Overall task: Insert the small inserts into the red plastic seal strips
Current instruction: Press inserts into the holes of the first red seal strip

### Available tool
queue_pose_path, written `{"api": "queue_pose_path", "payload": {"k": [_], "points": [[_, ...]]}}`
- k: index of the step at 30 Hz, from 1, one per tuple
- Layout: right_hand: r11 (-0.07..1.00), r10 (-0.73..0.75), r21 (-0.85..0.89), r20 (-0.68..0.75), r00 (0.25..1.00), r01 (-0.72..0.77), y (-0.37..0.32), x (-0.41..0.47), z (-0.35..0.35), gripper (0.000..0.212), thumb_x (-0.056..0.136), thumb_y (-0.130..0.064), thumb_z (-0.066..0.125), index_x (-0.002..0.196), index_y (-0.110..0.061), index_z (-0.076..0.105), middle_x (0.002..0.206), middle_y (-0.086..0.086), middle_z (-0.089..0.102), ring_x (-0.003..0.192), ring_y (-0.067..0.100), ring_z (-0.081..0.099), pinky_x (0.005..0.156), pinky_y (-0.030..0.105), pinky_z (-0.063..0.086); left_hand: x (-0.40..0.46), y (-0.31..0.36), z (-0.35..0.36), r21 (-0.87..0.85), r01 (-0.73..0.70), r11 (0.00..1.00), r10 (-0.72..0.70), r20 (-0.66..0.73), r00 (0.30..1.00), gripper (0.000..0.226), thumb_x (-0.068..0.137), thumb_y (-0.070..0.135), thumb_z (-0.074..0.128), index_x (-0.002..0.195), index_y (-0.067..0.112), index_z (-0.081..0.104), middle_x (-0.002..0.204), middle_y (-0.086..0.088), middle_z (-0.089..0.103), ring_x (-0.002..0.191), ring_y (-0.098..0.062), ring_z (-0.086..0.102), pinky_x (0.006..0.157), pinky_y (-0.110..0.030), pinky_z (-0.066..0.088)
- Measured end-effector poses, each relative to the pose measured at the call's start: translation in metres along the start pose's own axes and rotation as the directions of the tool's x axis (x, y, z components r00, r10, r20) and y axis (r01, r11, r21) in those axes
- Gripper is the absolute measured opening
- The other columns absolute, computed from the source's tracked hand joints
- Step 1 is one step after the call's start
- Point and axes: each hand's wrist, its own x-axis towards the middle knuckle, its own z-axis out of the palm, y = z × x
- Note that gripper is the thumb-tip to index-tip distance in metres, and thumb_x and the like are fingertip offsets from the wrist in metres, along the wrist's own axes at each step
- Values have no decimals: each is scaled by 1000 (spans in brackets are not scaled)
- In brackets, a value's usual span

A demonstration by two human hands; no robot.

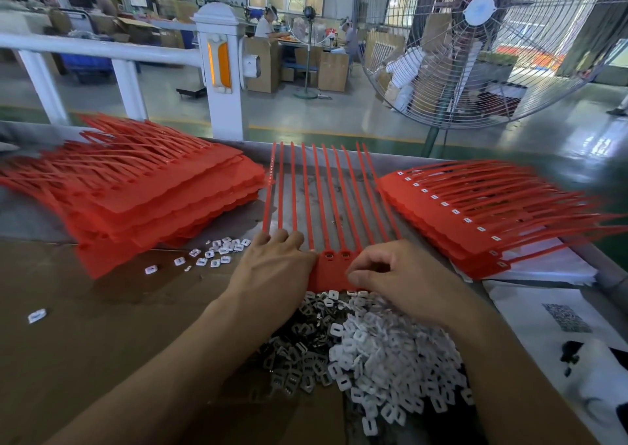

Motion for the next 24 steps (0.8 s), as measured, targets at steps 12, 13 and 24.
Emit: {"api": "queue_pose_path", "payload": {"k": [12, 13, 24], "points": [[988, -27, -149, 144, 989, 49, -1, -5, -8, 8, 87, -33, 83, 95, -33, 79, 91, -16, 75, 84, -4, 67, 78, 21, 54, -3, -10, 11, -142, 67, 988, -66, 11, 998, 63, 87, 19, 48, 146, 41, 44, 140, 12, 50, 130, -15, 43, 104, -36, 32], [986, -30, -161, 141, 990, 53, -1, -4, -7, 9, 87, -34, 83, 95, -33, 79, 92, -15, 73, 84, -4, 66, 77, 19, 53, -4, -11, 11, -141, 66, 988, -65, 6, 998, 61, 88, 20, 49, 146, 41, 44, 141, 12, 51, 130, -15, 44, 104, -36, 32], [999, -41, -16, 104, 994, 43, 6, -4, -6, 8, 91, -32, 78, 86, -33, 71, 83, -17, 73, 72, -2, 66, 66, 19, 48, -1, -12, 11, -173, 58, 983, -65, -38, 997, 49, 90, 20, 47, 135, 38, 57, 132, 14, 61, 122, -13, 52, 101, -34, 37]]}}
